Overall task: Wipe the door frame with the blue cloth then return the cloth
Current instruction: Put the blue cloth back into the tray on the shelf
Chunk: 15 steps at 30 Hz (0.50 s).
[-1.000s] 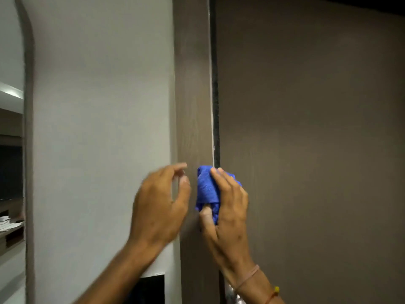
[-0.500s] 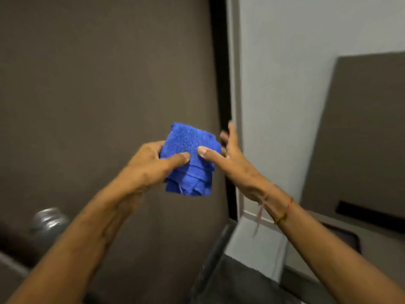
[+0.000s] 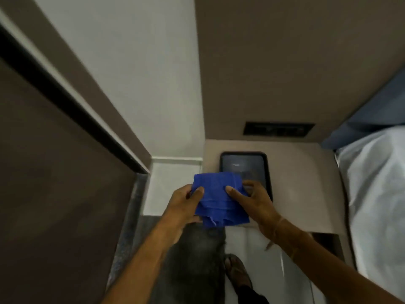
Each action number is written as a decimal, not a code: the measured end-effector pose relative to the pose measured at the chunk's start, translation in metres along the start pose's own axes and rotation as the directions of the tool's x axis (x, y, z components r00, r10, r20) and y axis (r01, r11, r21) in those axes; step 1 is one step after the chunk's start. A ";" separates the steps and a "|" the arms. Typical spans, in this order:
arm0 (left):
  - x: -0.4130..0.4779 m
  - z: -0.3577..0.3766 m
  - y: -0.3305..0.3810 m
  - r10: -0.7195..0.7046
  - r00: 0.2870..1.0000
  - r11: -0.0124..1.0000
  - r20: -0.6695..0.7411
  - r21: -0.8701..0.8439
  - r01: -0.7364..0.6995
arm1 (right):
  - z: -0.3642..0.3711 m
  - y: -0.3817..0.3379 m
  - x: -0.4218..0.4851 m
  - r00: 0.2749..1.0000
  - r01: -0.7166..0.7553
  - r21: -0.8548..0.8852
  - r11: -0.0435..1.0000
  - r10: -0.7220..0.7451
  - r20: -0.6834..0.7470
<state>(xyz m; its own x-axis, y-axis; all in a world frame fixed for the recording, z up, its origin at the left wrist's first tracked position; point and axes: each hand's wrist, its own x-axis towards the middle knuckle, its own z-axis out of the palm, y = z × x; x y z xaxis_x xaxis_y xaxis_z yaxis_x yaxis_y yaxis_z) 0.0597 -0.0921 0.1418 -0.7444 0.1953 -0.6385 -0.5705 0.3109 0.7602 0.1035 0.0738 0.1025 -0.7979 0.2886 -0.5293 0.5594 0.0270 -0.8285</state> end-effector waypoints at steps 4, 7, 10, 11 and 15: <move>0.108 0.064 -0.043 0.018 0.997 0.982 -0.078 0.187 -0.003 | -0.029 0.052 0.087 0.991 -0.121 -0.110 0.987 0.113 -0.076; 0.173 0.105 -0.067 0.051 0.989 0.957 -0.142 0.290 -0.008 | -0.045 0.089 0.145 0.982 -0.123 -0.166 0.978 0.097 -0.159; 0.218 0.125 -0.079 0.106 0.981 0.929 -0.165 0.368 -0.039 | -0.051 0.110 0.184 0.982 -0.063 -0.252 0.966 0.014 -0.190; 0.232 0.132 -0.083 0.118 0.981 0.909 -0.155 0.414 -0.044 | -0.054 0.117 0.197 0.984 -0.058 -0.312 0.948 0.002 -0.177; 0.247 0.143 -0.110 0.273 0.960 0.692 -0.059 0.705 -0.153 | -0.052 0.145 0.212 0.987 0.068 -0.665 0.744 -0.148 -0.064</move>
<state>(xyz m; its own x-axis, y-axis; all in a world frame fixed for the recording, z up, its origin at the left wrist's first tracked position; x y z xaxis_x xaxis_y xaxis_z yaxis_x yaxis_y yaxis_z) -0.0118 0.0554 -0.1170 -0.8910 0.2174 -0.3985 -0.0359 0.8414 0.5393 0.0273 0.1890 -0.1206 -0.8557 0.3422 -0.3882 0.5112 0.6761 -0.5306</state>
